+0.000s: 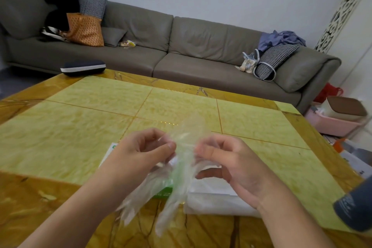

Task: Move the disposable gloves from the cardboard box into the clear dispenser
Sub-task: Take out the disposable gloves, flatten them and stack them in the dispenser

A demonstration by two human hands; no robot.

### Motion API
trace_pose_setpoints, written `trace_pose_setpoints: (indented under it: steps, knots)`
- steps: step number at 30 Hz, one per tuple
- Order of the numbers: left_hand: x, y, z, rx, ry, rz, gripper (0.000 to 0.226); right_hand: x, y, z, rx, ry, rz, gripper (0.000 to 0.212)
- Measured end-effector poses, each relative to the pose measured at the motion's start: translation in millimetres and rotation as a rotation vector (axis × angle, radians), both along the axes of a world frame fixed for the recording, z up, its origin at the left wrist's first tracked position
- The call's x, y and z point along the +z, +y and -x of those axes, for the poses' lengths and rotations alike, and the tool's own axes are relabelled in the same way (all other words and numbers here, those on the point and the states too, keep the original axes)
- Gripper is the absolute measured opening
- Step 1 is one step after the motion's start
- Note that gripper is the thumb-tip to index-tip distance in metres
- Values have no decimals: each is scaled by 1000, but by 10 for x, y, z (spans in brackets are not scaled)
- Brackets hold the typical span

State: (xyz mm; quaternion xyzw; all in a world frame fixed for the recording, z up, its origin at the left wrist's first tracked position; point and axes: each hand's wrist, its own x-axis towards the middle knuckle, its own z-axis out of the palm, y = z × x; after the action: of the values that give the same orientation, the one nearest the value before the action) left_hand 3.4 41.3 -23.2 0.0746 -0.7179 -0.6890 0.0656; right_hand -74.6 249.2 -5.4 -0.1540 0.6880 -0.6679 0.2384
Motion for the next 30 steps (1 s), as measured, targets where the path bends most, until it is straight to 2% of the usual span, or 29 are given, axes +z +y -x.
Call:
trace_pose_setpoints:
  steps: [3, 7, 10, 12, 13, 17, 21, 23, 26, 30]
  knots:
    - [-2, 3, 5, 62, 40, -34, 14, 14, -44, -34, -84, -20, 122, 2]
    - [39, -70, -4, -23, 8, 2, 16, -34, -76, -27, -280, 114, 66, 4]
    - [39, -15, -6, -108, -33, 27, 21, -53, -120, -99, -181, 148, -10, 8]
    - [1, 31, 21, -39, 20, 29, 9, -48, -147, -145, -71, 84, -36, 20]
    - [-26, 35, 29, 3, 47, 49, 11, -51, -154, -157, -43, 71, -64, 23]
    - [-17, -19, 7, 128, 108, 198, 10, -78, -109, -100, -141, 95, -132, 17]
    - [-1, -79, 12, 230, 135, 188, 10, -31, 2, -42, -197, 129, -112, 13]
    - [8, -84, 16, 252, 144, 188, 9, -9, 18, -44, -170, 122, -96, 12]
    - [17, -80, 5, 247, 145, 234, 7, 4, 24, -62, -16, 83, -139, 24]
    - [36, -147, 0, 271, 146, 278, 7, -1, 99, -7, -33, 145, -241, 11]
